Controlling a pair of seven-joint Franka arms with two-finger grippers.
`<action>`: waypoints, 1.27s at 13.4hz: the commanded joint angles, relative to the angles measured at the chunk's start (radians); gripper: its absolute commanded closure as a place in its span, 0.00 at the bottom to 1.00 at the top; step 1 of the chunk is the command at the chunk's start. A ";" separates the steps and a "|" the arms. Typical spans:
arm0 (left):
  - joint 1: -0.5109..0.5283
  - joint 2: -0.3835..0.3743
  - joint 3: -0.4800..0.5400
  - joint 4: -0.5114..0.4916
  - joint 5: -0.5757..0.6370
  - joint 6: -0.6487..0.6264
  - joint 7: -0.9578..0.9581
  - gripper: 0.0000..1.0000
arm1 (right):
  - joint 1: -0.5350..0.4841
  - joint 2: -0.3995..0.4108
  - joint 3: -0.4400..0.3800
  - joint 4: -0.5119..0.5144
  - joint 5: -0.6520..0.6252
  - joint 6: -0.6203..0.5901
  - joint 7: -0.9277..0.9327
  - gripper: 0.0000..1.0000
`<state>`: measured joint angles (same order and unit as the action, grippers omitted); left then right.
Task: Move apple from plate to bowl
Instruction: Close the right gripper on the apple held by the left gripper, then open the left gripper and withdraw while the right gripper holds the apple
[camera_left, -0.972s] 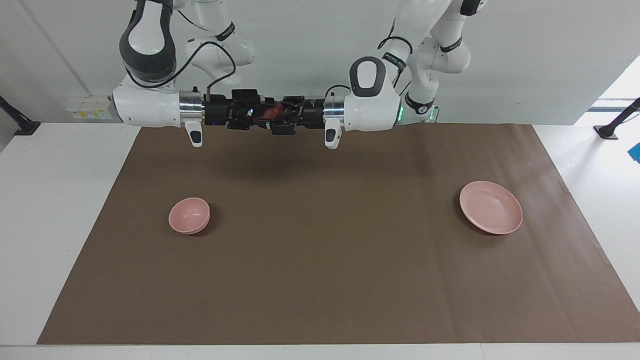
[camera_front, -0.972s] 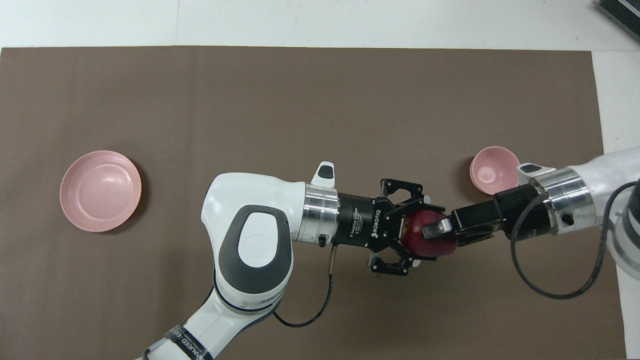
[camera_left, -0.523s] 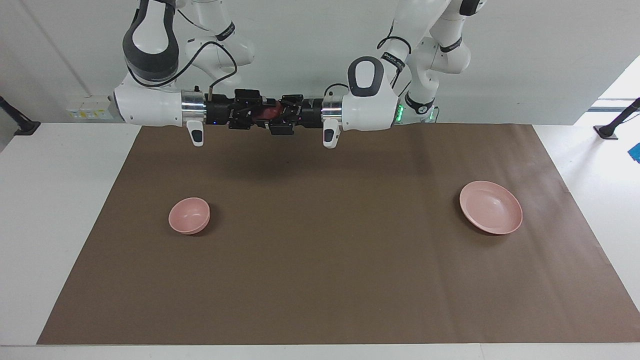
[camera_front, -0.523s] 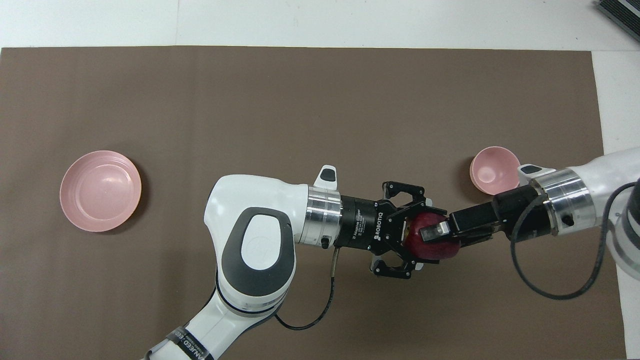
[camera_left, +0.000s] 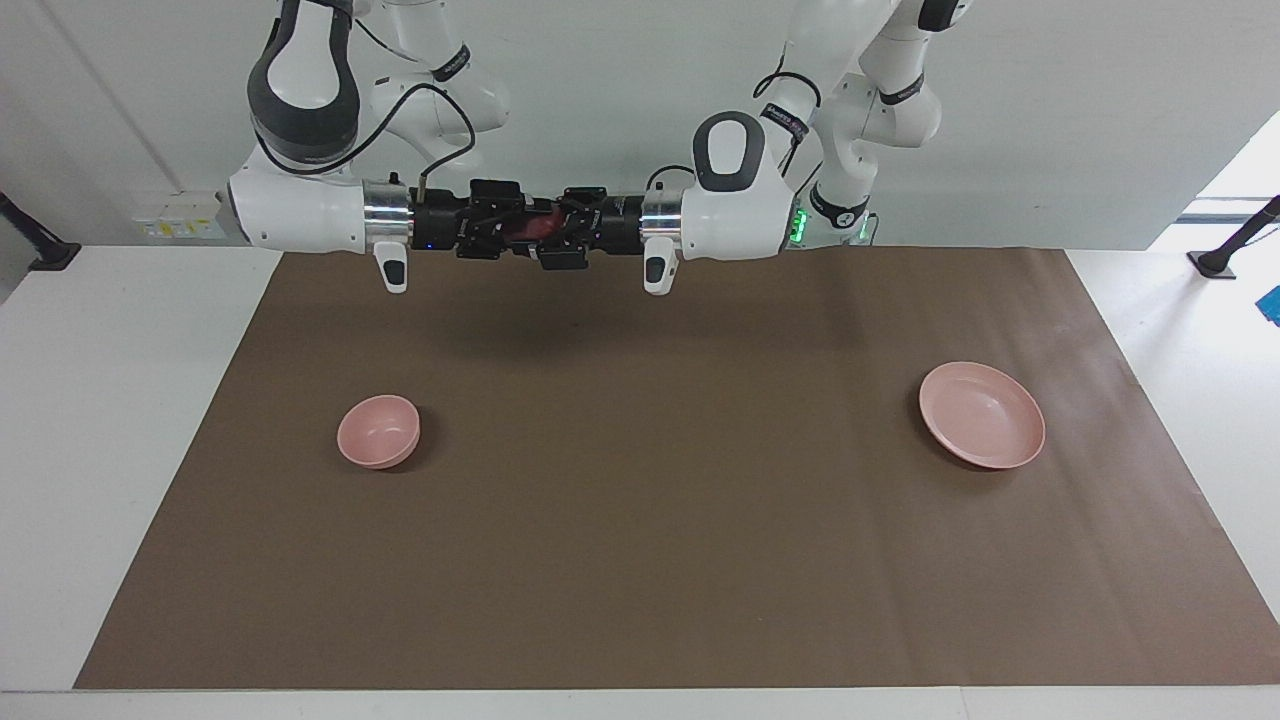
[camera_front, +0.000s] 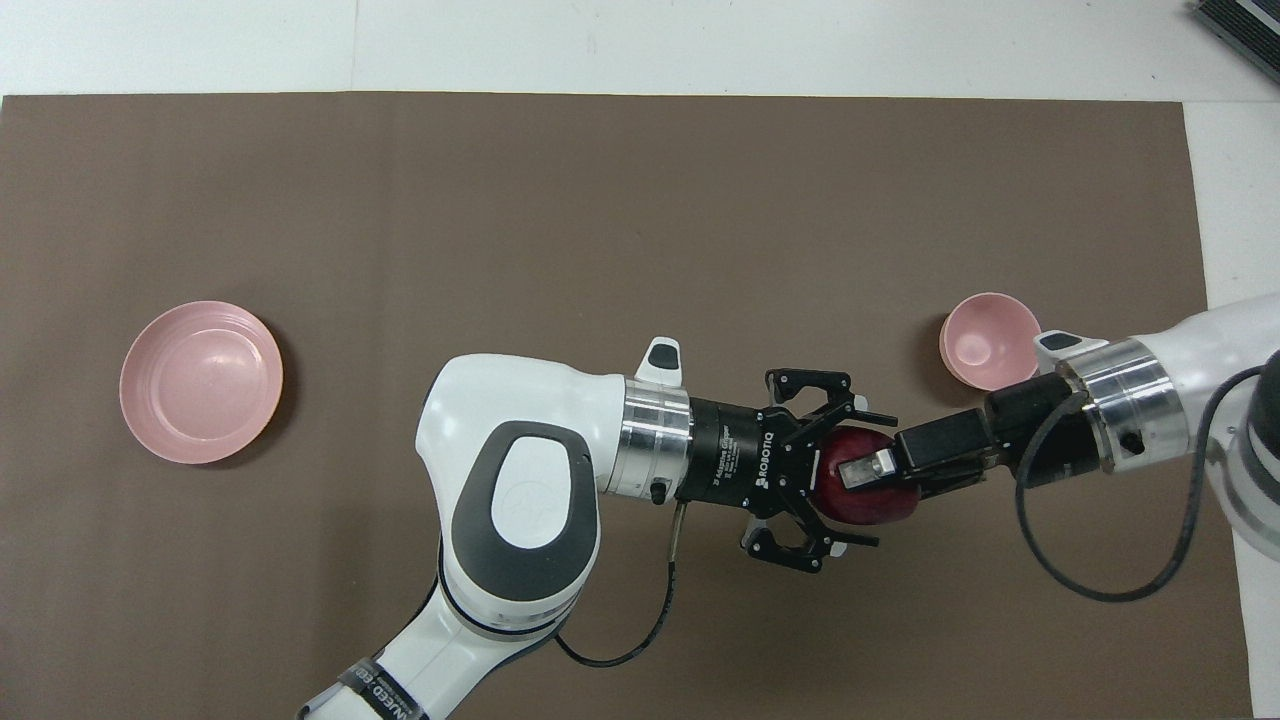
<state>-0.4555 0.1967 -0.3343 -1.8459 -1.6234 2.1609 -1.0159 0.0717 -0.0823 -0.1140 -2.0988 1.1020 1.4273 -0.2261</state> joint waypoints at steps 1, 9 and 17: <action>-0.006 -0.017 0.017 -0.012 0.011 0.007 -0.027 0.00 | -0.009 -0.002 0.004 0.011 -0.024 -0.004 -0.006 1.00; 0.101 0.001 0.023 -0.013 0.458 -0.018 -0.016 0.00 | -0.075 0.081 -0.006 0.143 -0.252 -0.012 -0.073 1.00; 0.121 0.009 0.023 -0.016 1.033 -0.059 0.016 0.00 | -0.050 0.193 0.007 0.304 -0.744 0.131 -0.110 1.00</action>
<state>-0.3373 0.2145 -0.3119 -1.8530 -0.6614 2.1291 -1.0204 0.0035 0.0937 -0.1178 -1.8209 0.4429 1.5267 -0.3100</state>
